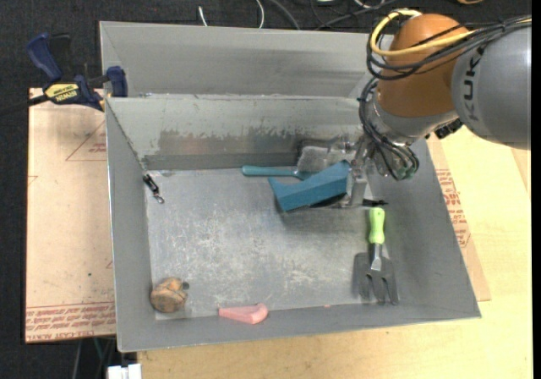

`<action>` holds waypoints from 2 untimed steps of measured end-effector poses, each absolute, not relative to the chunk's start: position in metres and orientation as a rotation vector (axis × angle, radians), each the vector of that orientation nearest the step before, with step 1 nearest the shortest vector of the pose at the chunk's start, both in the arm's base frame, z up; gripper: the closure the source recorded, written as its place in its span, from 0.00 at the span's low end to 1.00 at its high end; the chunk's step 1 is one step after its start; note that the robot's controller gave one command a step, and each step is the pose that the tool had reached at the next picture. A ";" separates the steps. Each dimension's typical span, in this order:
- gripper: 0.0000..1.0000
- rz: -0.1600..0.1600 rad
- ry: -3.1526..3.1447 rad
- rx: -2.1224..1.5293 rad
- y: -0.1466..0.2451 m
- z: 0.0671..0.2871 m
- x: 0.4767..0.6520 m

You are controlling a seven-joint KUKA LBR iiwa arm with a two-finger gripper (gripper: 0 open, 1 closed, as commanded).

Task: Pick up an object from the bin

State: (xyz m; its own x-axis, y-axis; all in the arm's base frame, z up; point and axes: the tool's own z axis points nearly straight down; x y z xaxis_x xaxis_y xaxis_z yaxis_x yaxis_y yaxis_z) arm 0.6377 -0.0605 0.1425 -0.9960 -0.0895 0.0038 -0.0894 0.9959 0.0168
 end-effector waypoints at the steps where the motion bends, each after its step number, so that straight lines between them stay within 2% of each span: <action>1: 1.00 -0.029 -3.134 0.109 -0.061 0.218 0.640; 2: 1.00 -0.027 -3.129 0.192 -0.061 0.330 0.639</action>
Offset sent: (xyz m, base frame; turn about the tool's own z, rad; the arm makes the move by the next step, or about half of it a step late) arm 0.0017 -0.0013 0.1911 -0.0348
